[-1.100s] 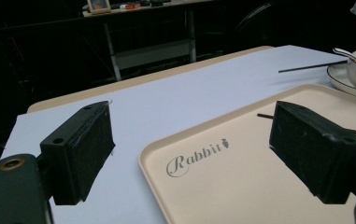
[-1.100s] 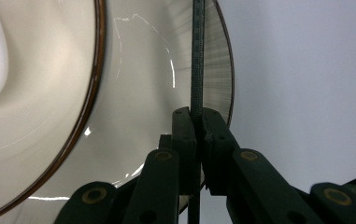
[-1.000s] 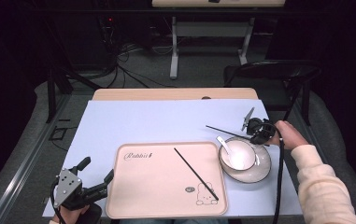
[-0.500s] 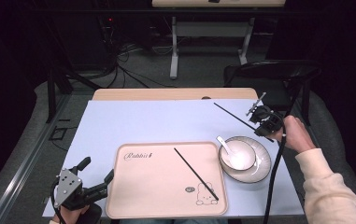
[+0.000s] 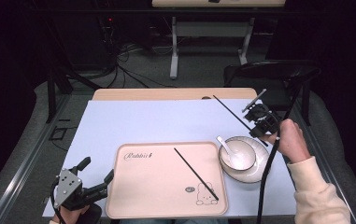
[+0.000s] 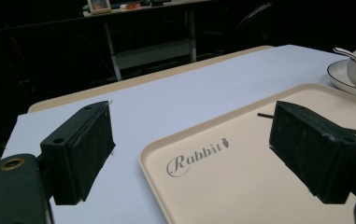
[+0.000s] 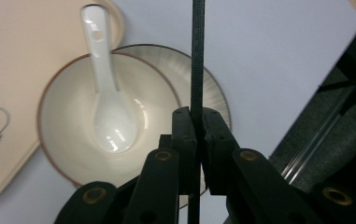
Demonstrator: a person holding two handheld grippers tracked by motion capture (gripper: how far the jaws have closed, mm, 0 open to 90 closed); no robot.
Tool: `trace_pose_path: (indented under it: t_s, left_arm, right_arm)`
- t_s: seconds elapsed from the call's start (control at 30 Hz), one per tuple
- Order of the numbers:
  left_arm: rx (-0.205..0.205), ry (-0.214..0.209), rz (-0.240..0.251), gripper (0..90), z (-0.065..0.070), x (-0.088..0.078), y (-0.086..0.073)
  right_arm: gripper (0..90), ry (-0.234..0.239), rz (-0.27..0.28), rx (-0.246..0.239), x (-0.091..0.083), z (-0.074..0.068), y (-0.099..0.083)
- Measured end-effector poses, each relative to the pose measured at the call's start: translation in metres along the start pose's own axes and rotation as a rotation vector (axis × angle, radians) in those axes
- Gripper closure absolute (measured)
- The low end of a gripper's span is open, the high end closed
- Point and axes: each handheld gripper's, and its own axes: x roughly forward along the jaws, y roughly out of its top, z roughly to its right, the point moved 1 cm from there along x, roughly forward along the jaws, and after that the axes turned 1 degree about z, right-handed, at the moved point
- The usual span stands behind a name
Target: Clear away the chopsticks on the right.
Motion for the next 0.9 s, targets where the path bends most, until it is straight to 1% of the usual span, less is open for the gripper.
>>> trace_pose_path:
  t_s: [0.03, 0.07, 0.1, 0.13, 0.17, 0.23, 0.3, 0.37, 0.4, 0.43, 0.47, 0.5, 0.53, 0.57, 0.6, 0.63, 0.67, 0.7, 0.73, 0.77, 0.8, 0.83, 0.87, 0.9]
  left_arm:
    - [-0.002, 0.0, 0.001, 13.6, 0.0, 0.0, 0.0]
    - [-0.002, 0.0, 0.002, 13.6, 0.0, 0.0, 0.0]
    - [-0.003, 0.0, 0.002, 13.7, 0.0, 0.0, 0.0]
    - [-0.003, 0.0, 0.002, 13.6, 0.0, 0.0, 0.0]
    - [-0.003, 0.0, 0.002, 13.7, 0.0, 0.0, 0.0]
    - [-0.001, -0.001, 0.005, 13.6, 0.0, -0.001, 0.0]
    - [-0.004, 0.001, 0.006, 13.6, 0.0, -0.001, 0.0]
    - [-0.002, -0.002, 0.006, 13.6, 0.0, -0.001, 0.0]
    - [0.0, -0.003, 0.007, 13.6, 0.0, -0.001, 0.0]
    - [-0.001, -0.003, 0.007, 13.6, 0.0, -0.001, 0.0]
    - [-0.001, -0.003, 0.007, 13.6, 0.0, -0.001, 0.0]
    - [-0.002, -0.003, 0.007, 13.6, 0.0, 0.0, 0.0]
    - [-0.001, -0.003, 0.006, 13.6, 0.0, 0.0, 0.0]
    - [-0.002, -0.003, 0.005, 13.6, 0.0, 0.0, 0.0]
    - [-0.002, -0.003, 0.005, 13.6, 0.0, 0.0, 0.0]
    - [-0.001, -0.003, 0.006, 13.6, 0.0, 0.0, 0.0]
    - [-0.001, -0.003, 0.006, 13.6, 0.0, 0.0, 0.0]
    - [-0.002, -0.003, 0.005, 13.6, 0.0, 0.0, 0.0]
    - [-0.002, -0.003, 0.005, 13.6, 0.0, 0.0, 0.0]
    - [-0.001, -0.004, 0.004, 13.6, 0.0, 0.0, 0.0]
    - [-0.001, -0.004, 0.004, 13.6, 0.0, 0.0, 0.0]
    - [-0.001, -0.004, 0.005, 13.6, 0.0, 0.0, 0.0]
    - [-0.001, -0.004, 0.006, 13.6, 0.0, 0.0, 0.0]
    - [-0.003, -0.003, 0.007, 13.6, 0.0, 0.0, 0.0]
  right_arm:
    - [85.0, 0.019, -0.001, -0.007, -0.001, -0.005, 0.0]
    - [85.0, 0.024, -0.002, -0.021, -0.001, -0.01, 0.001]
    - [85.0, 0.022, -0.008, -0.028, -0.002, -0.016, 0.002]
    - [85.0, 0.022, -0.008, -0.028, -0.002, -0.016, 0.002]
    - [85.0, 0.023, -0.001, -0.033, -0.004, -0.025, 0.003]
    - [85.1, 0.031, -0.001, -0.044, -0.005, -0.034, 0.006]
    - [85.1, 0.043, 0.013, -0.029, -0.008, -0.042, 0.008]
    - [85.1, 0.038, 0.028, -0.018, -0.009, -0.049, 0.01]
    - [85.1, 0.048, 0.033, -0.017, -0.009, -0.052, 0.011]
    - [85.1, 0.048, 0.031, -0.007, -0.009, -0.057, 0.012]
    - [85.1, 0.048, 0.031, -0.007, -0.009, -0.057, 0.012]
    - [85.1, 0.054, 0.04, 0.006, -0.007, -0.064, 0.015]
    - [85.1, 0.069, 0.05, 0.002, -0.005, -0.068, 0.017]
    - [85.1, 0.066, 0.048, 0.007, -0.004, -0.073, 0.018]
    - [85.1, 0.066, 0.048, 0.007, -0.004, -0.073, 0.018]
    - [85.1, 0.09, 0.056, 0.009, 0.0, -0.08, 0.021]
    - [85.1, 0.09, 0.056, 0.009, 0.0, -0.08, 0.021]
    - [85.0, 0.103, 0.056, 0.021, 0.004, -0.087, 0.021]
    - [85.0, 0.103, 0.056, 0.021, 0.004, -0.087, 0.021]
    - [85.0, 0.11, 0.042, 0.023, 0.009, -0.093, 0.022]
    - [85.0, 0.11, 0.042, 0.023, 0.009, -0.093, 0.022]
    - [85.0, 0.107, 0.035, 0.015, 0.011, -0.096, 0.023]
    - [85.0, 0.119, 0.039, 0.015, 0.012, -0.1, 0.023]
    - [85.0, 0.122, 0.037, 0.02, 0.014, -0.104, 0.022]
